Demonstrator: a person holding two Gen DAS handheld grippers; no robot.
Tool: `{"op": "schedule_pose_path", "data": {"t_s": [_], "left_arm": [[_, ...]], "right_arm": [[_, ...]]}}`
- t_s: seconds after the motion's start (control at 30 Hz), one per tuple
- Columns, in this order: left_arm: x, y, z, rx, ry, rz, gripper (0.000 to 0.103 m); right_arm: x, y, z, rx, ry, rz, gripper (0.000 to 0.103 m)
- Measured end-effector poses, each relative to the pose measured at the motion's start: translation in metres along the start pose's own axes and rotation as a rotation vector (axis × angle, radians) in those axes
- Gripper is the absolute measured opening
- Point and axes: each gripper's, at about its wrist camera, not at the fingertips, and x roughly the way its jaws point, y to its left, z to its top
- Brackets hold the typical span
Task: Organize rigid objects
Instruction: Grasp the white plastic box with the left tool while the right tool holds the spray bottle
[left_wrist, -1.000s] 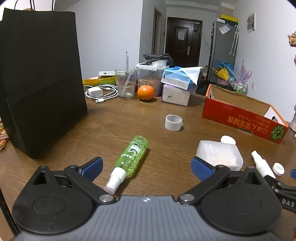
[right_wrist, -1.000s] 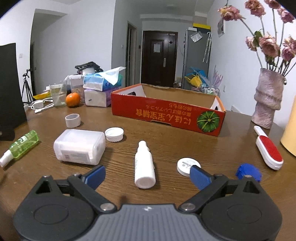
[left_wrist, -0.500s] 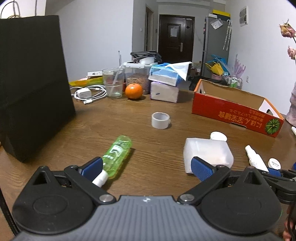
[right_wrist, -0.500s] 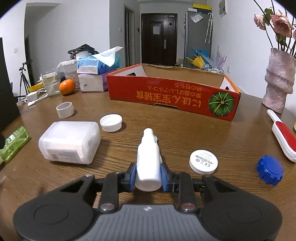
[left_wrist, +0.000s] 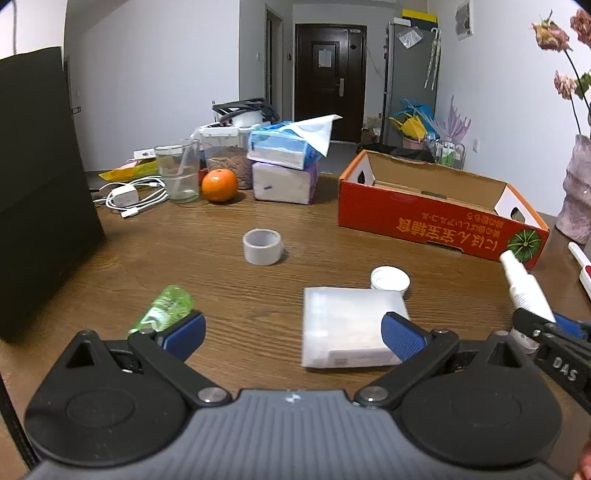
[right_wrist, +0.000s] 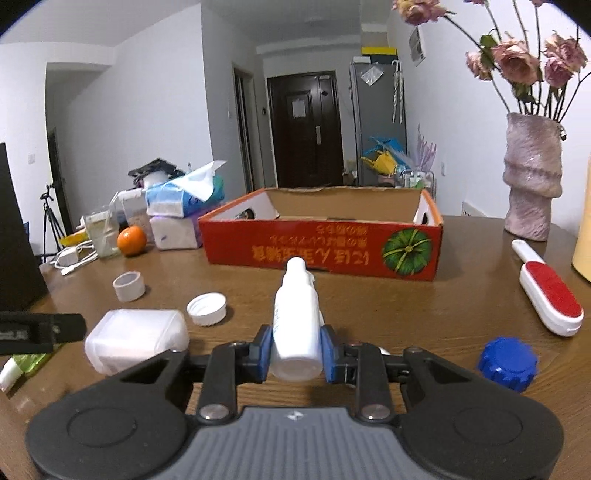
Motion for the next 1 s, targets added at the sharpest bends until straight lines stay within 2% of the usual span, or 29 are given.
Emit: {"op": "schedule_pose_path", "data": {"t_s": [0.43,0.57,0.73,0.87,1.0], "left_arm": [[0.039,-0.044,0.000,0.034,0.062,-0.038,0.103],[0.051,-0.055,-0.004,0.066,0.086,-0.004,0.103],[0.062,-0.053,-0.010,0.065,0.107,0.026,0.103],[0.068,-0.048,-0.010,0.040,0.121,0.006,0.103],[0.067,-0.048,-0.009,0.048,0.089,0.036,0.103]], "right_arm": [[-0.004,-0.030,0.002,0.020,-0.035,-0.014,0.026],[-0.006,-0.029,0.001,0.019,-0.041,-0.016,0.026],[-0.008,-0.026,0.000,0.012,-0.049,-0.023,0.026],[-0.006,-0.023,-0.003,0.000,-0.048,-0.034,0.026],[-0.006,-0.020,-0.006,-0.018,-0.048,-0.039,0.026]]}}
